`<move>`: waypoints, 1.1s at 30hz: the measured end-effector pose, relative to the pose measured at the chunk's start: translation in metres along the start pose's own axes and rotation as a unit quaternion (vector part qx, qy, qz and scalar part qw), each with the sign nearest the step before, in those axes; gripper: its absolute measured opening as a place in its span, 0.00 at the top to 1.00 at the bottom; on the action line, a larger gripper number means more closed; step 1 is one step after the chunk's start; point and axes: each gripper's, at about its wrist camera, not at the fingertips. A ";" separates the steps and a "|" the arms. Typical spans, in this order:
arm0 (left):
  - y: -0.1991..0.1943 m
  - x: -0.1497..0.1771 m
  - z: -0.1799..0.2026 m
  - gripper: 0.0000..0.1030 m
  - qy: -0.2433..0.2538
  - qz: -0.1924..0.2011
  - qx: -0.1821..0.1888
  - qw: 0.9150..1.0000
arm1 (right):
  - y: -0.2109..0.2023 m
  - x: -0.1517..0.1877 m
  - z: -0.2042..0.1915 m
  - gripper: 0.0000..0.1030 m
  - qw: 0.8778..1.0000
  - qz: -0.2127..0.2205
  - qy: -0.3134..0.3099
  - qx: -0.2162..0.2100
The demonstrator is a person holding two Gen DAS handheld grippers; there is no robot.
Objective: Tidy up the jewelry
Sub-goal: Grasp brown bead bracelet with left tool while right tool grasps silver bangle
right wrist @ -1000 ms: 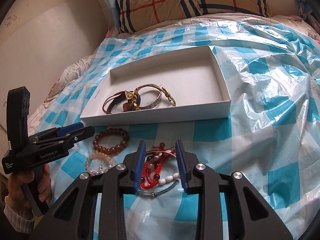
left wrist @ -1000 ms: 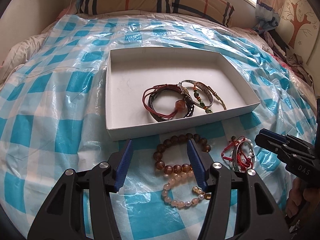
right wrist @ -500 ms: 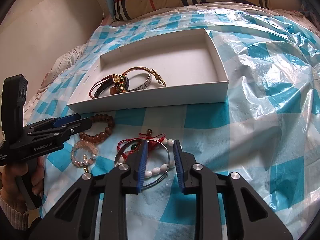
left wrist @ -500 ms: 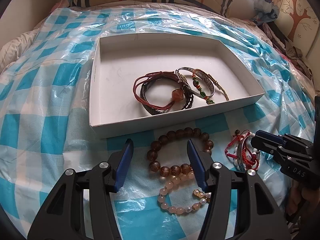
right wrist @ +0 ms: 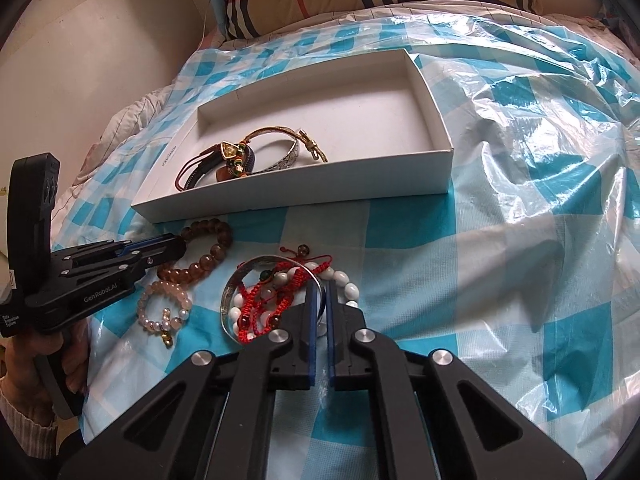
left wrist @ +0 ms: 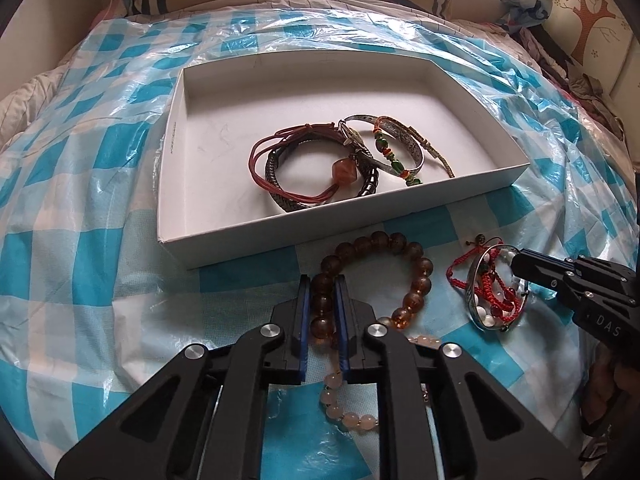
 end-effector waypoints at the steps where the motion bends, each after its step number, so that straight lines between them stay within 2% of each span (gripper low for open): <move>1: -0.002 0.001 0.000 0.90 0.001 0.001 -0.001 1.000 | -0.003 0.000 0.000 0.95 1.000 0.003 0.002 -0.001; 16: -0.031 0.005 0.001 0.90 -0.002 0.028 -0.003 1.000 | -0.019 -0.001 -0.009 0.95 1.000 0.024 0.008 -0.017; 27: -0.061 0.001 -0.019 0.90 -0.047 0.060 0.028 0.997 | -0.036 -0.005 -0.014 0.95 0.998 0.053 0.007 -0.028; 33: -0.078 -0.003 -0.022 0.90 -0.054 0.075 0.041 0.995 | -0.045 -0.009 -0.018 0.95 0.997 0.071 0.006 -0.036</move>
Point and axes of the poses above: each gripper's, at about its wrist camera, not at the fingertips, and y roughly the way its jaws point, z to its right, x to its underside, and after that the axes turned 13 degrees about -x, right-handed
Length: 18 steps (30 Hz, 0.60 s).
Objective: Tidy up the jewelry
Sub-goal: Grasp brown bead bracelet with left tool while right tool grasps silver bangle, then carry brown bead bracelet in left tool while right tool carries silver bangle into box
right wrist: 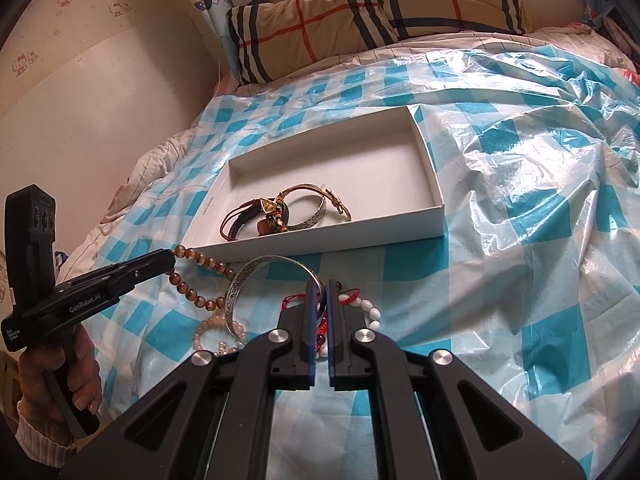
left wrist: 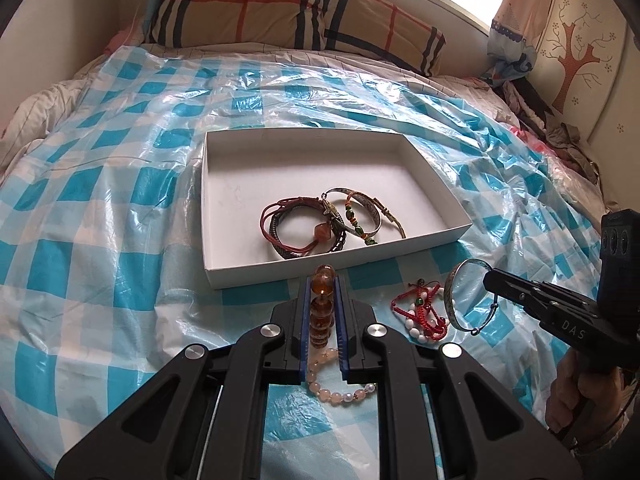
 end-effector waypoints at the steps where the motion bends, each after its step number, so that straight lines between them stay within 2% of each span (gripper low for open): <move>1: -0.002 -0.001 0.000 0.90 0.000 0.002 0.002 1.000 | -0.002 -0.001 -0.001 0.95 1.000 0.003 0.000 -0.002; 3: -0.008 -0.003 0.000 0.90 -0.002 0.008 0.008 1.000 | -0.004 -0.002 -0.002 0.95 1.000 0.011 0.001 -0.006; 4: -0.011 -0.005 0.001 0.93 -0.002 0.013 0.010 1.000 | -0.005 -0.003 -0.003 0.95 1.000 0.014 0.001 -0.008; 11: -0.025 -0.016 0.005 0.93 0.002 0.031 0.020 0.999 | -0.006 -0.009 -0.004 0.95 1.000 0.026 0.001 -0.015; 16: 0.003 -0.007 -0.006 0.93 0.008 -0.018 0.002 1.000 | -0.006 -0.010 -0.004 0.95 1.000 0.024 0.004 -0.016; 18: 0.020 -0.001 -0.009 0.87 0.015 -0.037 -0.016 0.999 | -0.006 -0.009 -0.004 0.95 1.000 0.023 0.005 -0.016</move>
Point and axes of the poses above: each gripper's, at about its wrist camera, not at the fingertips, and y roughly the way its jaws point, z to its right, x to its underside, and after that the axes turned 13 degrees about -x, right-handed
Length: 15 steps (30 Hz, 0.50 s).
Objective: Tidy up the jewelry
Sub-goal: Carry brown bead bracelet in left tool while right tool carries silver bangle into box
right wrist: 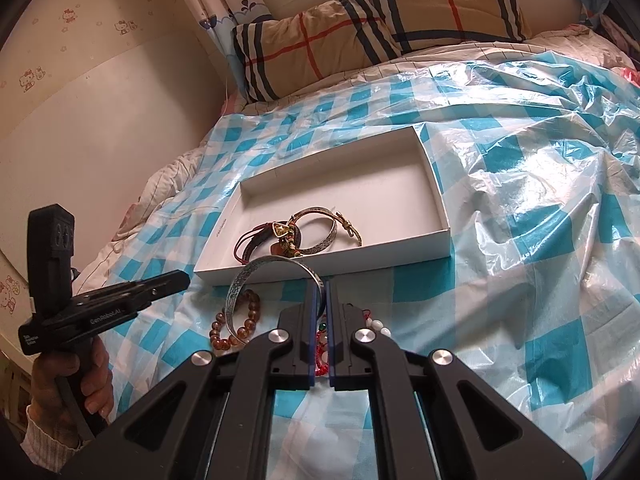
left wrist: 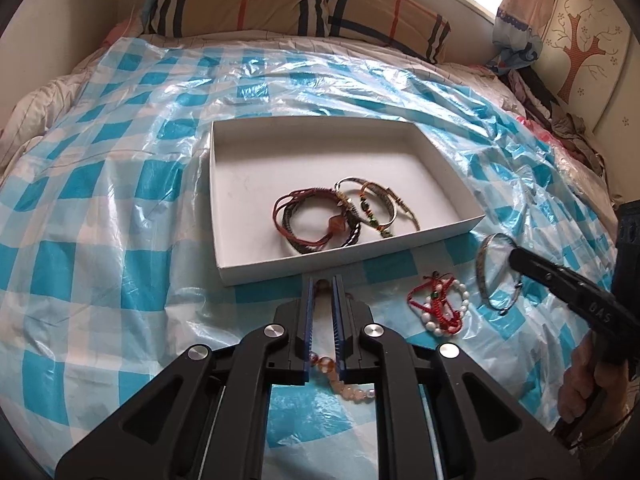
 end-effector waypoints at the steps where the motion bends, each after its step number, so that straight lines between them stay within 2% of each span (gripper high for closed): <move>1: 0.007 0.003 -0.001 0.81 0.002 -0.007 -0.006 1.000 | 0.000 0.001 0.000 0.95 1.000 -0.001 0.000 0.000; 4: 0.023 0.008 0.000 0.60 0.014 -0.021 -0.014 1.000 | 0.002 0.003 0.001 0.95 1.000 -0.003 0.001 -0.001; 5: 0.028 0.009 0.002 0.57 0.021 -0.022 -0.022 0.999 | 0.003 0.004 0.001 0.95 1.000 -0.004 0.001 -0.001; 9: 0.044 0.014 0.015 0.58 0.057 -0.032 -0.041 0.997 | 0.006 0.006 0.000 0.95 1.000 -0.006 0.000 -0.004; 12: 0.055 0.022 0.022 0.73 0.079 -0.041 -0.054 0.995 | 0.006 0.006 -0.001 0.95 1.000 -0.006 -0.001 -0.006; 13: 0.053 0.022 0.024 0.87 0.082 -0.041 -0.052 0.994 | 0.006 0.006 -0.001 0.95 1.000 -0.005 -0.001 -0.007; 15: 0.049 0.021 0.022 0.89 0.076 -0.039 -0.041 0.996 | 0.005 0.005 -0.002 0.95 1.000 -0.003 -0.001 -0.008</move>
Point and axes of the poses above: each gripper's, at about its wrist camera, not at the fingertips, and y roughly the way its jaws point, z to its right, x to its underside, and after that the axes turned 13 degrees about -x, right-handed
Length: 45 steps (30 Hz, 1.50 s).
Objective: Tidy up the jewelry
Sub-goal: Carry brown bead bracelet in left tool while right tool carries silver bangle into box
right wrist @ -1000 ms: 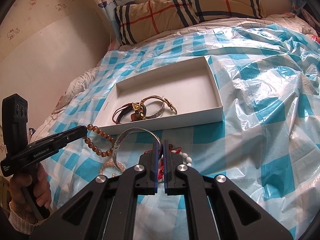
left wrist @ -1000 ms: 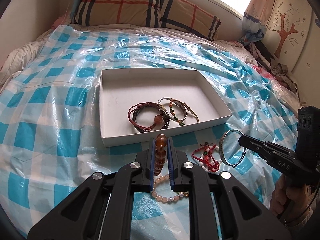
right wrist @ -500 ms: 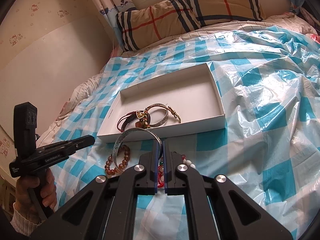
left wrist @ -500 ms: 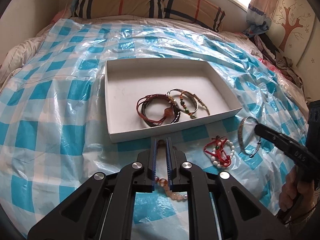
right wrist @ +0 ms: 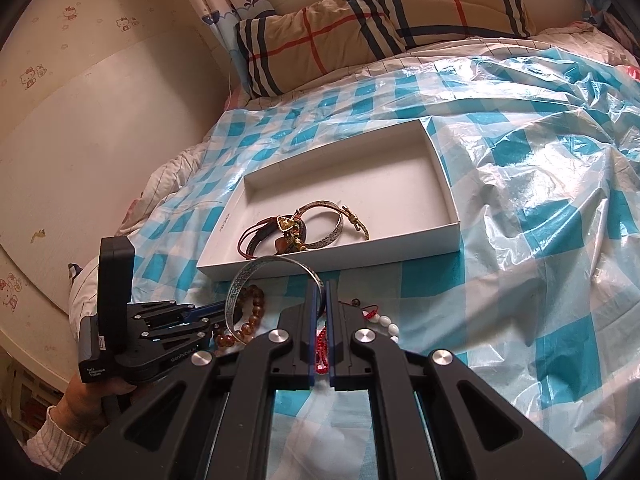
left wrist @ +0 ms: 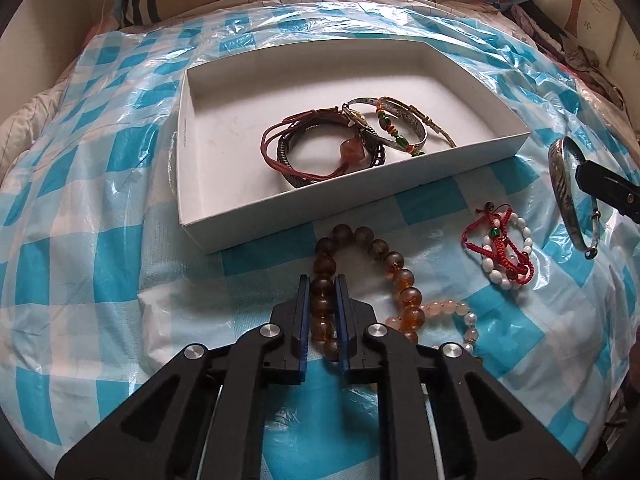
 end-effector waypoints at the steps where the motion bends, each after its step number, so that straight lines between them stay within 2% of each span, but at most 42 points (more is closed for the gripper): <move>1: -0.004 0.000 -0.002 0.89 -0.007 0.003 0.009 1.000 | -0.001 0.000 0.000 0.95 1.000 0.001 0.000 -0.001; 8: -0.042 -0.009 -0.017 0.90 -0.062 0.043 0.073 0.995 | -0.002 -0.003 -0.002 0.95 1.000 0.006 -0.002 -0.003; 13: -0.065 -0.018 -0.022 0.90 -0.085 0.069 0.117 0.987 | -0.002 -0.007 -0.004 0.95 1.000 0.011 -0.004 -0.004; 19: -0.081 -0.032 -0.026 0.90 -0.104 0.093 0.149 0.979 | 0.003 -0.013 -0.004 0.95 1.000 0.015 -0.006 -0.008; 33: -0.082 -0.061 -0.021 0.89 -0.109 0.112 0.172 0.973 | 0.015 -0.029 -0.001 0.95 1.000 0.021 -0.009 -0.008; 45: -0.064 -0.081 -0.022 0.89 -0.121 0.113 0.188 0.968 | 0.035 -0.045 0.008 0.95 1.000 0.019 -0.007 -0.008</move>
Point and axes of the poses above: each gripper's, at about its wrist camera, not at the fingertips, and y roughly the way its jaws point, z to its right, x to its underside, and after that the axes turned 13 degrees about -x, right-handed
